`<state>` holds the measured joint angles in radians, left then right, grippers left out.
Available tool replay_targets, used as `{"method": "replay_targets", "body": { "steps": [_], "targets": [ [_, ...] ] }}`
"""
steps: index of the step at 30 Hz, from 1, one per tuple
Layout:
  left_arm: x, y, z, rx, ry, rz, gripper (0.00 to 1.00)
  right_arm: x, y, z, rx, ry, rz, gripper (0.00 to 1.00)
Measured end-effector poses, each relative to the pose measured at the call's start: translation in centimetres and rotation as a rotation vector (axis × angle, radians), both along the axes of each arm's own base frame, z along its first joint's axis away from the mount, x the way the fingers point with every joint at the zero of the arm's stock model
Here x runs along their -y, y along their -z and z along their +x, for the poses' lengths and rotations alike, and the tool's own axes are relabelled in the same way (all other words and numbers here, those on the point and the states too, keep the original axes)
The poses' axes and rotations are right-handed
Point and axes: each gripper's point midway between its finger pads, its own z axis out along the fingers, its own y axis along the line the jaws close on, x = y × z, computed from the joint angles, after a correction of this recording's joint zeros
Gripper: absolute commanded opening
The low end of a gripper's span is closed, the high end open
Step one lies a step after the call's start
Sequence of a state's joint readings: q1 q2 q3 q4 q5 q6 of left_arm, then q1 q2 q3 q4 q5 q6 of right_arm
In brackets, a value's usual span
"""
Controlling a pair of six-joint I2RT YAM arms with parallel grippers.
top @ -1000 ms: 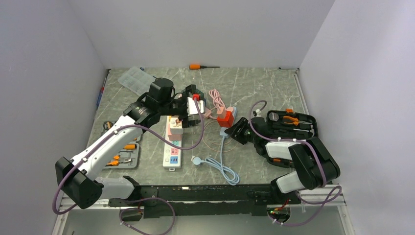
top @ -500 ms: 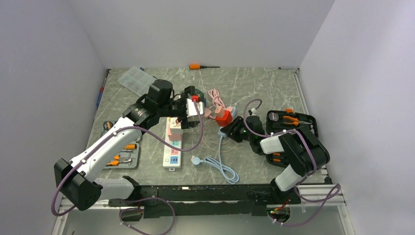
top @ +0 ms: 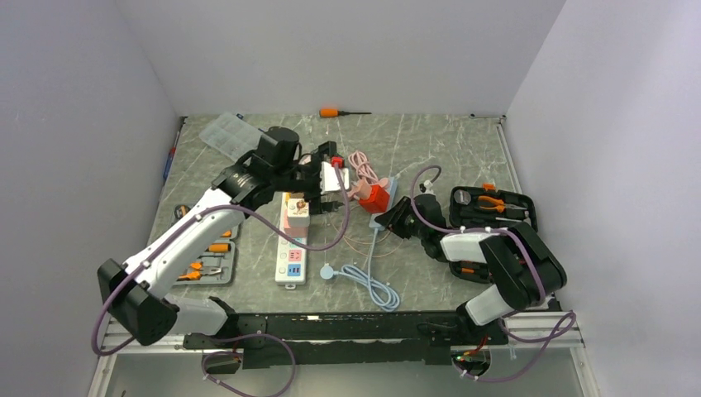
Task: Pull the plug off the socket
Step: Remove the plug from the socket.
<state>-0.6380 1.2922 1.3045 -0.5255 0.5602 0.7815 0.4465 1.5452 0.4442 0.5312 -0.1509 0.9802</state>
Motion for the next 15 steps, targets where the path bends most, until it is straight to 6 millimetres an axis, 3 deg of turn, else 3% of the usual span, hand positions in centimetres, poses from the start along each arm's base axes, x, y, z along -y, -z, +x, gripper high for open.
{"method": "replay_targets", "body": {
  "steps": [5, 9, 12, 15],
  "targets": [
    [2.9, 2.0, 1.4, -0.021, 0.058, 0.048, 0.99, 0.7, -1.0, -0.6, 0.037, -0.009, -0.070, 0.00],
    [5.8, 6.7, 3.4, -0.064, 0.108, 0.135, 0.99, 1.3, -0.7, -1.4, 0.041, -0.017, -0.104, 0.00],
    [7.1, 10.7, 4.5, -0.108, 0.129, 0.199, 0.99, 1.6, -0.5, -1.9, 0.043, -0.023, -0.112, 0.00],
    [7.8, 13.4, 5.0, -0.141, 0.149, 0.244, 0.99, 1.8, -0.3, -2.3, 0.047, -0.028, -0.118, 0.00]
  ]
}}
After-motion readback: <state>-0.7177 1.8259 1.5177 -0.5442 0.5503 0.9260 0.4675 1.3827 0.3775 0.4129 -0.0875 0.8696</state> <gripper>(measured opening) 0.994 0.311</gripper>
